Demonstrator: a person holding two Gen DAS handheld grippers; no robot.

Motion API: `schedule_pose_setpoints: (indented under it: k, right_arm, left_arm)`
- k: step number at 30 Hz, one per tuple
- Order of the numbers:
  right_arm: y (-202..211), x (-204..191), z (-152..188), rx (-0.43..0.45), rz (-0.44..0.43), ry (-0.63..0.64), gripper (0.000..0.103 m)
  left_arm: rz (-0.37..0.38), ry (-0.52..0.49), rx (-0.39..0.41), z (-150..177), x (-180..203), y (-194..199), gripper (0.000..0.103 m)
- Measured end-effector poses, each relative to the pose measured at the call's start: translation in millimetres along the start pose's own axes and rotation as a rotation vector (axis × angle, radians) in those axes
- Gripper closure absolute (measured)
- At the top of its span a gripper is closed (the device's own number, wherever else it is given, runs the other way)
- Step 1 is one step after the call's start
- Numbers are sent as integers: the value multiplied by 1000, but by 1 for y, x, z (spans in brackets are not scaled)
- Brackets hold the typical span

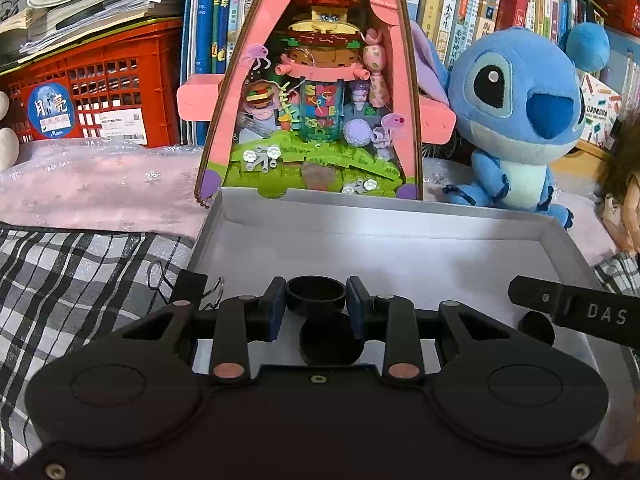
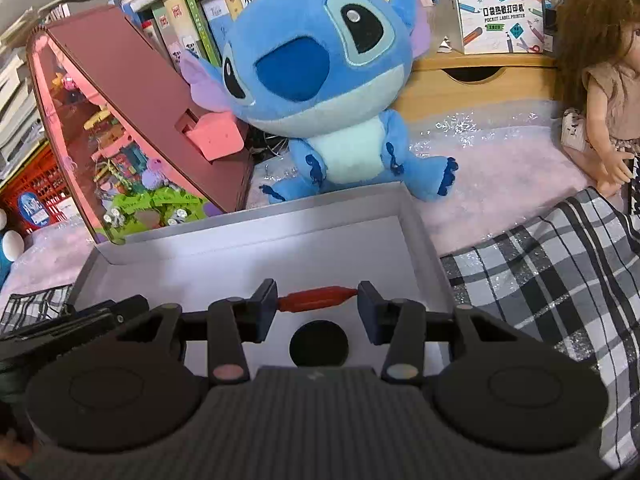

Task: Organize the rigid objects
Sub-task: 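Carry the black cap and red stick with both tools over the tray, then open both tools to drop the cap and red stick into the tray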

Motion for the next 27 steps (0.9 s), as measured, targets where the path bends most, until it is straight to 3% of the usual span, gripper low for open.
schedule_pose_setpoints:
  k: [27]
  right_arm:
    - [-3, -4, 5, 1, 8, 46, 52]
  left_arm:
    - [-3, -21, 12, 2, 1, 0, 68]
Point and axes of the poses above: each gripper's, at about its wrist camera, not at the fingertips, and y roughly against the way its jaws point, x to its right, z to its underside, the point moved 5 cm from there along -y, roughly the way its jaws point, and after that the axes turned 10 degrees about x, right-handed, at the moved point
